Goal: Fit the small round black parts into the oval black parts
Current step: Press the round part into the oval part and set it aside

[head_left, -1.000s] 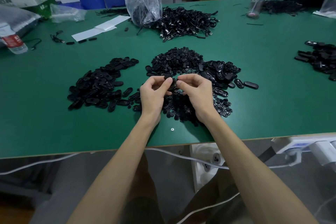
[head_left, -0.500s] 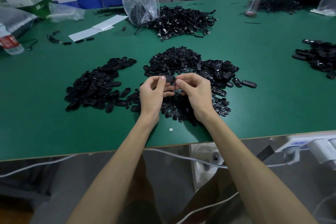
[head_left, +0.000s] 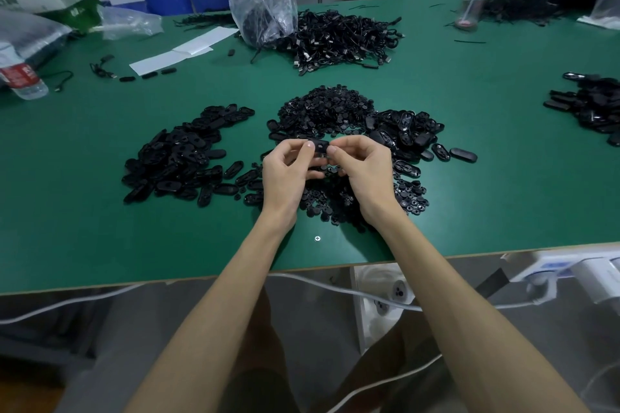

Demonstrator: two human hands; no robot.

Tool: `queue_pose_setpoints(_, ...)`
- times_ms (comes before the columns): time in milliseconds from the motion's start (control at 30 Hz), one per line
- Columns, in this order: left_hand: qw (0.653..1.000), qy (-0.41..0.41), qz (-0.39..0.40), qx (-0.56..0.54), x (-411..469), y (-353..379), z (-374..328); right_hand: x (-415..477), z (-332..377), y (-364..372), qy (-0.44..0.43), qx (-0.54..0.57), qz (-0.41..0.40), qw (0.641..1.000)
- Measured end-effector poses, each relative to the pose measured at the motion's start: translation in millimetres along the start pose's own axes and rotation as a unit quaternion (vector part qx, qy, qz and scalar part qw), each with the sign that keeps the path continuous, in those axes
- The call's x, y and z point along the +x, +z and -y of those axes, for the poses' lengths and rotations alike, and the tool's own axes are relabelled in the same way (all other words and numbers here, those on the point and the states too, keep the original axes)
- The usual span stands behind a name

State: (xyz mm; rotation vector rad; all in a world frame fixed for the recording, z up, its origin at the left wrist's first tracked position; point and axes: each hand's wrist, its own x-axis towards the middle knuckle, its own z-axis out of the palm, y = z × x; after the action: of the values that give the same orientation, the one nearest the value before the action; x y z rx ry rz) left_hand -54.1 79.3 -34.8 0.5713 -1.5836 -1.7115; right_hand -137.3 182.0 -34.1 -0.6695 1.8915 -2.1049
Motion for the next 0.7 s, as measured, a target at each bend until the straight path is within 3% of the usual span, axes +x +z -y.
queue_pose_setpoints(700, 0.998, -0.001, 0.056, 0.026, -0.8, 0.3, 2.2, -0.5, 1.3, -0.2, -0.014, 0.002, -0.005, 1.000)
